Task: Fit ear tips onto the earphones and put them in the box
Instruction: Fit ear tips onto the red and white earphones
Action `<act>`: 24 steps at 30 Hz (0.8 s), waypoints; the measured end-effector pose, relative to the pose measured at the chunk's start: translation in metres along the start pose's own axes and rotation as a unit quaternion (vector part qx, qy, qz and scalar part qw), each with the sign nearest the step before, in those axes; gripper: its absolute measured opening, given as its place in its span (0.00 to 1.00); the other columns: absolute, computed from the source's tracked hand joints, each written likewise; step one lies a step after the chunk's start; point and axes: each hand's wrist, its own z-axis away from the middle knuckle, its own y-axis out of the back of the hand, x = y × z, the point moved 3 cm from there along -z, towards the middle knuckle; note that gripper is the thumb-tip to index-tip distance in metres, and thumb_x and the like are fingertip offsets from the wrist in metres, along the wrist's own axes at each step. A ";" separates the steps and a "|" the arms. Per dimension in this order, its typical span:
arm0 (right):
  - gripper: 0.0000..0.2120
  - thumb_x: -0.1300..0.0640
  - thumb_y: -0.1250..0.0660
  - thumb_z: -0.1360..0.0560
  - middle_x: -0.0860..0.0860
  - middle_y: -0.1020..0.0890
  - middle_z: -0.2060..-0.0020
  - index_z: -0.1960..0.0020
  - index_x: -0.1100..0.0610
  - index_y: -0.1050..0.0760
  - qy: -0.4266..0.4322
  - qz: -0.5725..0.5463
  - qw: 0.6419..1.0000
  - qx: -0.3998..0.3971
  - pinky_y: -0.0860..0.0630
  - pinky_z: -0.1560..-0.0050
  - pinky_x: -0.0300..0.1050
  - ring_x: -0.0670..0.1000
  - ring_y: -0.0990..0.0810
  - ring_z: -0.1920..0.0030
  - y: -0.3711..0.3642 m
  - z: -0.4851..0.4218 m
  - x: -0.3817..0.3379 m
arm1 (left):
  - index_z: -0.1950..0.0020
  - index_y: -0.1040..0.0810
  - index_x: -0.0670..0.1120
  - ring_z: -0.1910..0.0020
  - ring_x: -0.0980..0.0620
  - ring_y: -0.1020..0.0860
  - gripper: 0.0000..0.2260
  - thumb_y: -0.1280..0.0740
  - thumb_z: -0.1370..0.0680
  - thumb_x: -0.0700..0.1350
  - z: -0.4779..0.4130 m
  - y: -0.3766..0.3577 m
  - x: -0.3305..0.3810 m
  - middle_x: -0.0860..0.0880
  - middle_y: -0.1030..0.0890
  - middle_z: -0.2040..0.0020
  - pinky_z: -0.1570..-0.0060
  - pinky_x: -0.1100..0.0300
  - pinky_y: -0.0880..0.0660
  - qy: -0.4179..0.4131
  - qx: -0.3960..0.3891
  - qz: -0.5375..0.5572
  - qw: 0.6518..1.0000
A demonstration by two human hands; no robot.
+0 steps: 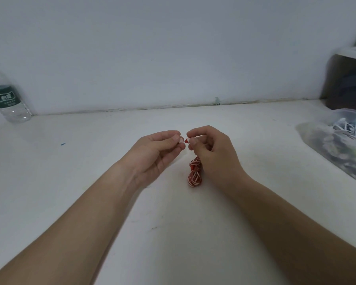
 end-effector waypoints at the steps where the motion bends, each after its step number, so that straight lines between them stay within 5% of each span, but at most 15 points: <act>1: 0.07 0.58 0.34 0.20 0.46 0.17 0.61 0.49 0.47 0.21 -0.003 -0.001 1.000 0.003 0.26 0.62 0.33 0.44 0.20 0.62 0.000 0.000 0.001 | 0.47 0.19 0.38 0.56 0.49 0.15 0.07 0.32 0.24 0.32 0.001 -0.001 0.000 0.42 0.16 0.55 0.54 0.63 0.18 0.005 0.001 0.006 1.000; 7: 0.08 0.61 0.35 0.20 0.44 0.16 0.57 0.47 0.49 0.21 -0.005 -0.008 1.000 0.013 0.21 0.50 0.42 0.44 0.18 0.55 0.001 -0.002 0.002 | 0.46 0.19 0.41 0.57 0.49 0.15 0.09 0.31 0.24 0.32 0.004 -0.003 0.000 0.44 0.15 0.55 0.60 0.64 0.19 0.004 0.014 -0.021 1.000; 24: 0.09 0.58 0.30 0.22 0.44 0.14 0.60 0.53 0.44 0.20 0.029 0.008 0.999 0.022 0.20 0.47 0.58 0.48 0.15 0.54 0.003 0.000 -0.001 | 0.49 0.20 0.41 0.57 0.51 0.15 0.08 0.33 0.24 0.30 0.004 -0.004 0.001 0.44 0.14 0.54 0.55 0.65 0.19 -0.028 0.009 -0.023 0.999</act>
